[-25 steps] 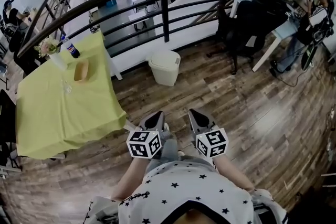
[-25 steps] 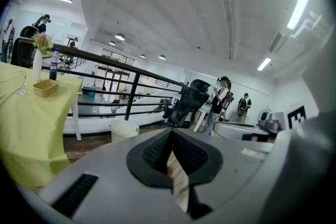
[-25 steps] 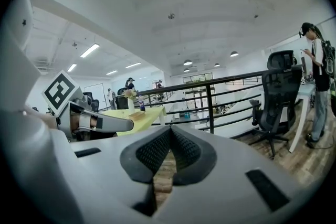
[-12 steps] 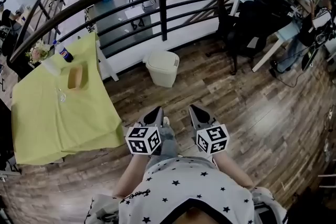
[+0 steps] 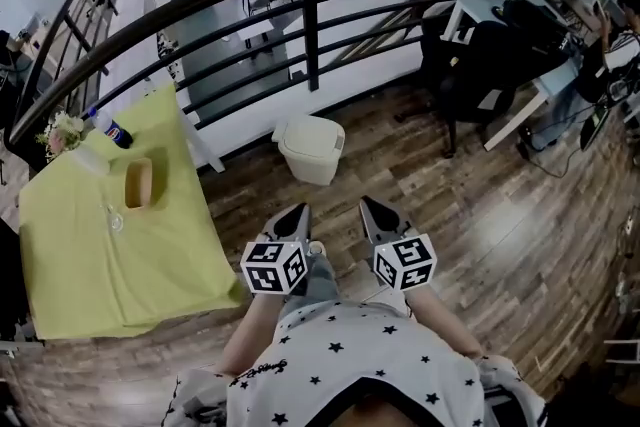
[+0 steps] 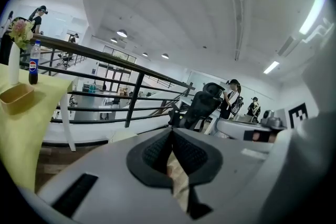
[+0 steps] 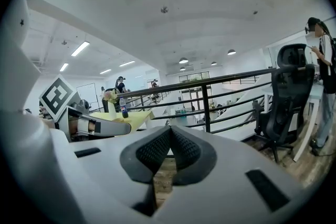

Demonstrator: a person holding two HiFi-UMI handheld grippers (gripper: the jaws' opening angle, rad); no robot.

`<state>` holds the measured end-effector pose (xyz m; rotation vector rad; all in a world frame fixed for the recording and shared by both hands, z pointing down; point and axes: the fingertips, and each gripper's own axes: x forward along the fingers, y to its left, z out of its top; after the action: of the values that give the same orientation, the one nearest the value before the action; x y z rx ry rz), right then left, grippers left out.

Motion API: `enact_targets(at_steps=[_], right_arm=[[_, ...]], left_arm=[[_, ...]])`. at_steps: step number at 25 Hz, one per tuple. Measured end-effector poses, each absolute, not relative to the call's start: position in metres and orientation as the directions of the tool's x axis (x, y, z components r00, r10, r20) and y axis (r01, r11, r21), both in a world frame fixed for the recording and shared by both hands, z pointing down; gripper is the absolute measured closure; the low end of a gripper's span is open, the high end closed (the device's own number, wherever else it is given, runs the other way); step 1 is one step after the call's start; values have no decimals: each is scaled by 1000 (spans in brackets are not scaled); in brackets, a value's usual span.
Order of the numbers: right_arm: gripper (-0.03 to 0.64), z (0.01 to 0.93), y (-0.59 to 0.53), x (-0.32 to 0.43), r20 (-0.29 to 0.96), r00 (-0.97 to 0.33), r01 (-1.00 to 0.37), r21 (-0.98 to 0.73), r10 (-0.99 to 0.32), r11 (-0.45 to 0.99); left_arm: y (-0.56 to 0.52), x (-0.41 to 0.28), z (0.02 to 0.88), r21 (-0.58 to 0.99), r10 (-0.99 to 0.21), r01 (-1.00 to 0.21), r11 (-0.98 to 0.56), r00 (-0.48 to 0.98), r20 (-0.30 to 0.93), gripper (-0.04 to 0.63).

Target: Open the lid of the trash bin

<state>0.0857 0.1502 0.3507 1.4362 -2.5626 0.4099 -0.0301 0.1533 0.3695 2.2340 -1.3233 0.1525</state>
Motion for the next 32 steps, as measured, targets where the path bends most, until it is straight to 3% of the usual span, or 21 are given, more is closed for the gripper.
enact_targets(at_steps=[20, 32], right_arm=[[623, 354, -19, 36, 299, -494, -869, -130, -817, 477], [624, 394, -70, 35, 384, -462, -884, -128, -799, 449]], left_arm=[[-18, -70, 386, 387, -747, -821, -420, 555, 367, 583], [-69, -86, 419, 430, -719, -816, -386, 558, 414, 583]])
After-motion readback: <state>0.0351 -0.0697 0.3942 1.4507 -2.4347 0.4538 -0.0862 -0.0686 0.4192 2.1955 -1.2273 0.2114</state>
